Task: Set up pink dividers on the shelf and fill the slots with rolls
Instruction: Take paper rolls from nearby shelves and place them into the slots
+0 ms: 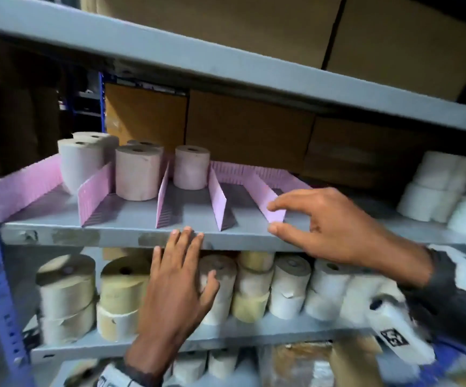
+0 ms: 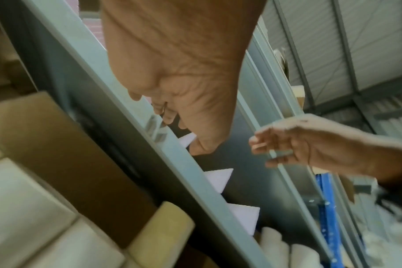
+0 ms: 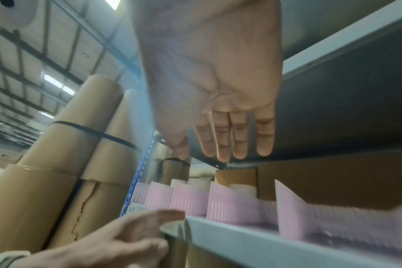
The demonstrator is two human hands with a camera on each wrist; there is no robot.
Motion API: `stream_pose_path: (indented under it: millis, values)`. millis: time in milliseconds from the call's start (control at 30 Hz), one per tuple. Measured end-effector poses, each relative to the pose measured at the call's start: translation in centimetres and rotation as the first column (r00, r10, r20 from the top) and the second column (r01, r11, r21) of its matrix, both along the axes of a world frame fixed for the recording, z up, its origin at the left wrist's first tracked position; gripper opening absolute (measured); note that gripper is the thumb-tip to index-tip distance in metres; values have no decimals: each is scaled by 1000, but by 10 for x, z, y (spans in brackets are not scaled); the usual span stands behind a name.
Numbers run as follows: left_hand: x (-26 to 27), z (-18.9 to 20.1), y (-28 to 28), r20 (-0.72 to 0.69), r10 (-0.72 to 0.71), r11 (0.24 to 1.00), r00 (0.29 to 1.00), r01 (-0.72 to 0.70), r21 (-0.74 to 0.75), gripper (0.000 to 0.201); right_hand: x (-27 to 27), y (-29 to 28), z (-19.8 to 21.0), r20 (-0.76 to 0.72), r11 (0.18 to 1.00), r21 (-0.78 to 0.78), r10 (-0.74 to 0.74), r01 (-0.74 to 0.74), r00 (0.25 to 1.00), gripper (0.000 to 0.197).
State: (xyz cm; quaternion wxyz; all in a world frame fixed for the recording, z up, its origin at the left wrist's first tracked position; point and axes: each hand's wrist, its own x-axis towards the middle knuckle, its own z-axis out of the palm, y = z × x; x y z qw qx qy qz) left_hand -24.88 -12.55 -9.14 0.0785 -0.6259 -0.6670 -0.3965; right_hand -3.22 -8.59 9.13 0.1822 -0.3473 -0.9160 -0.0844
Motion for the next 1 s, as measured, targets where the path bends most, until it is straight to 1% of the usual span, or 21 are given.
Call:
stream_pose_path:
  millis: [33, 100, 167, 300, 400, 467, 533, 600, 733, 800, 933, 1000]
  values:
    - [8, 0, -4, 52, -19, 1000, 998, 18, 17, 74, 17, -9, -10, -26, 999, -27, -28, 27, 999, 46]
    - [32, -4, -12, 125, -104, 994, 987, 98, 56, 72, 53, -21, -27, -55, 992, -84, -100, 95, 993, 41]
    - [58, -6, -21, 159, -193, 979, 968, 180, 94, 67, 85, -28, -43, -48, 980, -128, -161, 153, 986, 35]
    - [115, -3, -25, 166, -320, 942, 933, 294, 165, 56, 146, -23, -66, -53, 944, -173, -295, 283, 954, 38]
    - [164, 3, -15, 155, -398, 908, 904, 364, 208, 48, 194, -12, -75, -54, 921, -170, -365, 351, 930, 39]
    - [198, 7, -4, 172, -451, 883, 876, 409, 231, 46, 228, -4, -78, -57, 901, -171, -413, 399, 909, 44]
    - [234, 10, 9, 183, -485, 867, 855, 444, 224, 44, 263, 8, -78, -81, 888, -162, -447, 431, 891, 47]
    - [271, 14, 23, 177, -494, 864, 851, 458, 208, 44, 298, 22, -76, -98, 884, -153, -458, 441, 884, 47]
    - [338, 26, 54, 183, -534, 843, 826, 505, 183, 44, 359, 53, -72, -180, 869, -137, -494, 475, 851, 51]
    - [370, 34, 70, 166, -549, 833, 819, 523, 178, 42, 387, 66, -66, -238, 862, -139, -508, 488, 828, 54]
    - [429, 55, 100, 177, -571, 818, 801, 540, 196, 46, 432, 94, -46, -368, 861, -131, -502, 491, 782, 58]
    - [454, 64, 117, 232, -580, 815, 781, 549, 188, 47, 452, 107, -36, -427, 858, -117, -498, 500, 755, 57]
